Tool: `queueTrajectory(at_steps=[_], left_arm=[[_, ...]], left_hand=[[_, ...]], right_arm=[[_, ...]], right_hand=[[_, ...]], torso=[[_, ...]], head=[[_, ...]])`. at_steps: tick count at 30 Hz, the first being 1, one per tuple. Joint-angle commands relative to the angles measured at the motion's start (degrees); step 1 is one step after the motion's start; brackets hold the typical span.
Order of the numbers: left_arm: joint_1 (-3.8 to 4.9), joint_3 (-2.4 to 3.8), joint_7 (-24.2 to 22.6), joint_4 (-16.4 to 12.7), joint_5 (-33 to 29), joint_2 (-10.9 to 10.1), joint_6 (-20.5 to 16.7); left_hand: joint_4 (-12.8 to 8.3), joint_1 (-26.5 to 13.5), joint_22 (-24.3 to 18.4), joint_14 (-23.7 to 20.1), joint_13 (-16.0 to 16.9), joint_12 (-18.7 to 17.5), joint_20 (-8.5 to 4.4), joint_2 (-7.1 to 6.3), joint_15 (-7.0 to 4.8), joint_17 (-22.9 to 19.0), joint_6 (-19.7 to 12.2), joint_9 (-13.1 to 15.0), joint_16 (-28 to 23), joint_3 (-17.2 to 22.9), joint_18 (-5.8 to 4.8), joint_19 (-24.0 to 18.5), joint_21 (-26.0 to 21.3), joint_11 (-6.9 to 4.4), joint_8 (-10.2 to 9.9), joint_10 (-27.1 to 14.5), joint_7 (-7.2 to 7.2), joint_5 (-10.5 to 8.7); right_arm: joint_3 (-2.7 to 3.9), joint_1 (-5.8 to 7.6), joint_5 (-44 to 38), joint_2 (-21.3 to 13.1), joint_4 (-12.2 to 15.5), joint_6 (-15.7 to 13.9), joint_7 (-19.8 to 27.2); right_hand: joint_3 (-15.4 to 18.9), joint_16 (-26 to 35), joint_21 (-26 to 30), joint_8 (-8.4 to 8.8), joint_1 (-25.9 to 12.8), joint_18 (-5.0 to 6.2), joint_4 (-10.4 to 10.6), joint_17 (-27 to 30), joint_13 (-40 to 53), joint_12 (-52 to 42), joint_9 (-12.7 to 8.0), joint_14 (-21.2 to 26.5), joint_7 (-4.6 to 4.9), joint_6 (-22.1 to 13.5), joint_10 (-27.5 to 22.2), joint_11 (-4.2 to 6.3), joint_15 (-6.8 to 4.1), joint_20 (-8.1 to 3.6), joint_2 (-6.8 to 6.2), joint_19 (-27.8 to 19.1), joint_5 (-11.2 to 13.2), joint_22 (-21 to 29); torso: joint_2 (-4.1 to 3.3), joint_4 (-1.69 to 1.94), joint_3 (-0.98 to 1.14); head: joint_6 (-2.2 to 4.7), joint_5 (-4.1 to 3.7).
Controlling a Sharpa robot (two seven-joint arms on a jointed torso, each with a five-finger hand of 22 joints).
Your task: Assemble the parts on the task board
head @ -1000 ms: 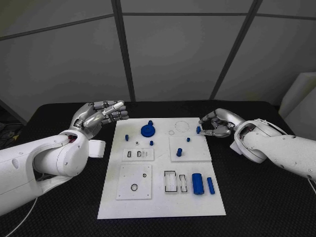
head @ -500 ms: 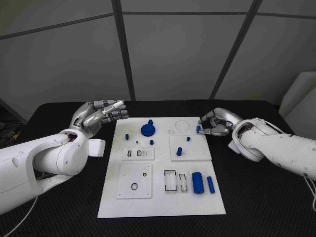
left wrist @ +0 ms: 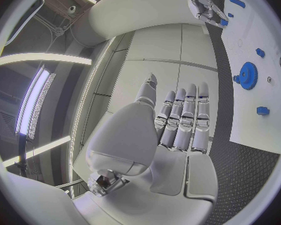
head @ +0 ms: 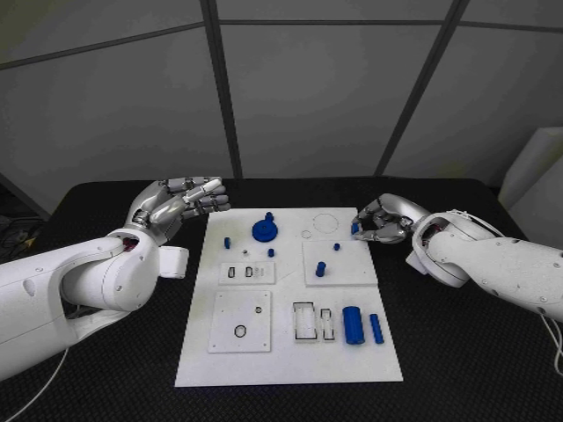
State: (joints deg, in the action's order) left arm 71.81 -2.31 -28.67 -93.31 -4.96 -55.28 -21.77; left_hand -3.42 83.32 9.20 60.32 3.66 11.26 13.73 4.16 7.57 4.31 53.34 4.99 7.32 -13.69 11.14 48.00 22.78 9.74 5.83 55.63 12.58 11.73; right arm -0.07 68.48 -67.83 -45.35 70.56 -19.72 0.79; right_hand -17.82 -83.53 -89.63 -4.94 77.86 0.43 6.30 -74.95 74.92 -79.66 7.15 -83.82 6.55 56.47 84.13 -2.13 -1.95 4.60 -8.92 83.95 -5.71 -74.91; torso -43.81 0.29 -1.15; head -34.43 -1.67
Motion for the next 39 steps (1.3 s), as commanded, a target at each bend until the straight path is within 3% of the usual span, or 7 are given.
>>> queueTrajectory(at_steps=[1, 29, 39], left_arm=[[0.07, 0.06, -0.26, -0.03, 0.35, 0.0, 0.63], [0.07, 0.06, -0.06, 0.16, 0.35, 0.03, 0.59], [0.07, 0.06, 0.03, 0.2, 0.35, -0.11, 0.6]], left_hand=[[-0.26, 0.02, -0.05, 0.02, -0.05, -0.27, 0.09, 0.48, 0.32, -0.08, 0.42, -0.08, -0.32, 0.01, -0.85, -0.19, 0.12, 0.21, -0.33, 0.02, -0.04, -0.19], [-0.38, 0.02, -0.07, 0.04, -0.05, -0.34, 0.09, 0.58, 0.32, -0.08, 0.43, -0.1, -0.37, -0.03, -0.85, -0.21, 0.13, 0.22, -0.39, 0.02, -0.02, -0.19], [-0.43, 0.04, -0.07, 0.05, -0.05, -0.36, 0.09, 0.6, 0.32, -0.08, 0.42, -0.1, -0.39, -0.04, -0.85, -0.21, 0.13, 0.22, -0.41, 0.02, -0.02, -0.19]], right_arm=[[0.03, 0.11, -0.36, 0.11, -0.13, 0.87, -0.35], [0.03, 0.12, 0.23, 1.16, -0.58, -0.22, -0.22], [0.05, 0.11, 1.64, 0.66, 1.09, -3.3, 1.04]], right_hand=[[-0.29, -0.29, -0.37, -0.14, 0.03, -0.43, -0.06, -0.24, 6.94, -0.29, 0.1, -3.21, 0.1, 0.45, 1.26, 0.36, -0.41, -0.44, 0.51, 6.05, -0.38, -15.09], [-1.15, -0.56, -0.37, -0.79, -0.63, -0.43, -0.45, -0.95, 7.57, -0.99, 1.05, -3.37, -0.78, 3.87, 1.66, 1.08, -1.03, -1.0, 2.11, 6.05, -0.9, -15.09], [-1.56, -0.7, -0.37, -0.99, -0.75, -0.43, -0.87, -1.3, 8.03, -1.54, 1.49, -3.45, -1.15, 5.15, 1.96, 1.4, -1.31, -1.29, 2.78, 6.05, -1.49, -15.09]], torso=[[-0.02, 0.0, 0.01], [-0.02, 0.01, 0.02], [0.08, -0.03, 0.06]], head=[[0.0, -0.04], [-0.36, 0.1], [-0.36, 0.44]])
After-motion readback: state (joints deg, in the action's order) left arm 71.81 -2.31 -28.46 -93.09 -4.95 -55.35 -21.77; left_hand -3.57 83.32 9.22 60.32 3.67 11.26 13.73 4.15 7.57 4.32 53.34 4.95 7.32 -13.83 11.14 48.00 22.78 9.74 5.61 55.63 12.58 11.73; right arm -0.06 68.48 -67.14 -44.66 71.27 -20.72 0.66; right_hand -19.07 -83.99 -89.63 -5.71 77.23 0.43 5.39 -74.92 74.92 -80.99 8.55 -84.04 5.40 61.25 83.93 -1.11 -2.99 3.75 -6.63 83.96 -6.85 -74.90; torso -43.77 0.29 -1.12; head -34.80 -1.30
